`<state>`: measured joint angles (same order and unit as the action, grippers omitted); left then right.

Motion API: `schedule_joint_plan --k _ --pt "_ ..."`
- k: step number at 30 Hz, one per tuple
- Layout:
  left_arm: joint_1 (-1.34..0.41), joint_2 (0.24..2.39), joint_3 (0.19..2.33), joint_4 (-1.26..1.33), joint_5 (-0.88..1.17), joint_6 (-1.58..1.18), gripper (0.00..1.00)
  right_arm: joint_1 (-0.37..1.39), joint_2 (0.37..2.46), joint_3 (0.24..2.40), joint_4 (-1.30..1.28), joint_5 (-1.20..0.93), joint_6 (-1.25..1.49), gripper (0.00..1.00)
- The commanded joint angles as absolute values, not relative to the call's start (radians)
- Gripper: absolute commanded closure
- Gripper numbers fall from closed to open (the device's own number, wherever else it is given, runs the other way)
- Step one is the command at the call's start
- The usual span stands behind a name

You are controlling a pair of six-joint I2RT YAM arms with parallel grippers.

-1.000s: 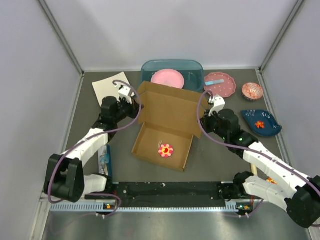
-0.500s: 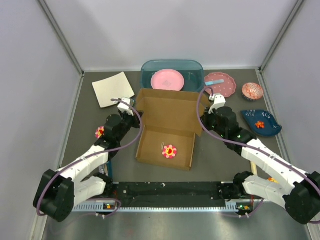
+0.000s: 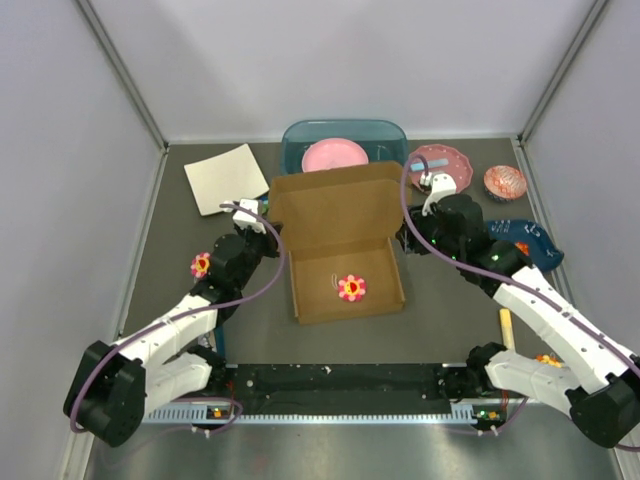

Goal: Fold the paper box

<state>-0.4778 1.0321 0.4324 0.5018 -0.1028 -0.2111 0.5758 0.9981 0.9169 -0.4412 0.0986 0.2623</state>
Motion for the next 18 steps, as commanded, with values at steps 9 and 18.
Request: schedule_joint_plan --k 9,18 --pt "-0.48 1.043 0.452 0.474 -0.064 -0.163 1.0 0.565 1.088 1.098 -0.592 0.141 0.176 0.46" --pt "-0.483 1.109 0.561 0.373 0.104 0.032 1.0 0.397 1.066 0.982 -0.335 0.032 0.181 0.45"
